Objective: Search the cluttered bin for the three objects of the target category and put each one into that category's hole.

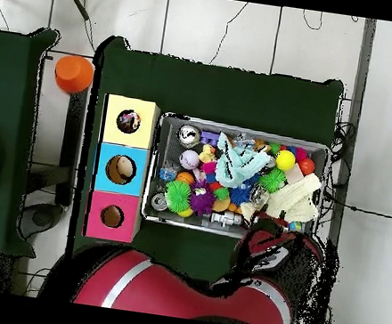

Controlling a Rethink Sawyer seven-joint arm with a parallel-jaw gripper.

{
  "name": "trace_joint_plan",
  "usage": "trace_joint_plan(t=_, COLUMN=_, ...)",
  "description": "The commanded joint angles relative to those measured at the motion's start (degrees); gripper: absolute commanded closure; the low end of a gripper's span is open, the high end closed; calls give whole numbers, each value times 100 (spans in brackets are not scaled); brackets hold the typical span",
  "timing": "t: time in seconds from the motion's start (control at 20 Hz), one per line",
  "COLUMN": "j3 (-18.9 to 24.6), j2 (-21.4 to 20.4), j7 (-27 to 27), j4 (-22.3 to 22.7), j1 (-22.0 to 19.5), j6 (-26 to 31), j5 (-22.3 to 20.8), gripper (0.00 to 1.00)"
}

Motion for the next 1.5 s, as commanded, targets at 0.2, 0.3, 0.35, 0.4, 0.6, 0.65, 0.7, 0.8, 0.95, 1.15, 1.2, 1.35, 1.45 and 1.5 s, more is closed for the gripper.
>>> trace_joint_plan(t=0.2, j3=947, j2=76, j7=370, j4=-603, j1=-111, j6=273, j5=597, gripper=0)
trace_joint_plan(t=0.3, j3=951, j2=97, j7=380, j4=-616, j1=-124, j6=357, j5=679, gripper=0)
trace_joint_plan(t=0.35, j3=990, j2=82, j7=386, j4=-616, j1=-156, j6=401, j5=691, gripper=0)
trace_joint_plan(t=0.4, j3=1028, j2=66, j7=391, j4=-616, j1=-188, j6=444, j5=704, gripper=0)
trace_joint_plan(t=0.6, j3=1119, j2=26, j7=341, j4=-618, j1=-248, j6=647, j5=757, gripper=0)
trace_joint_plan(t=0.65, j3=1123, j2=19, j7=339, j4=-618, j1=-256, j6=676, j5=783, gripper=0)
trace_joint_plan(t=0.7, j3=1111, j2=46, j7=352, j4=-635, j1=-253, j6=662, j5=829, gripper=0)
trace_joint_plan(t=0.8, j3=1198, j2=42, j7=365, j4=-634, j1=-316, j6=688, j5=856, gripper=0)
trace_joint_plan(t=0.95, j3=1751, j2=-194, j7=438, j4=-484, j1=-719, j6=900, j5=782, gripper=0)
trace_joint_plan(t=1.15, j3=2137, j2=-327, j7=604, j4=-342, j1=-1058, j6=1143, j5=1091, gripper=0)
trace_joint_plan(t=1.2, j3=2152, j2=-316, j7=640, j4=-333, j1=-1096, j6=1182, j5=1208, gripper=0)
trace_joint_plan(t=1.35, j3=2013, j2=-195, j7=741, j4=-357, j1=-1079, j6=1260, j5=1589, gripper=0)
trace_joint_plan(t=1.45, j3=1781, j2=-6, j7=866, j4=-394, j1=-1012, j6=1273, j5=1930, gripper=0)
trace_joint_plan(t=1.5, j3=1901, j2=-25, j7=822, j4=-330, j1=-1168, j6=1279, j5=1941, gripper=0)
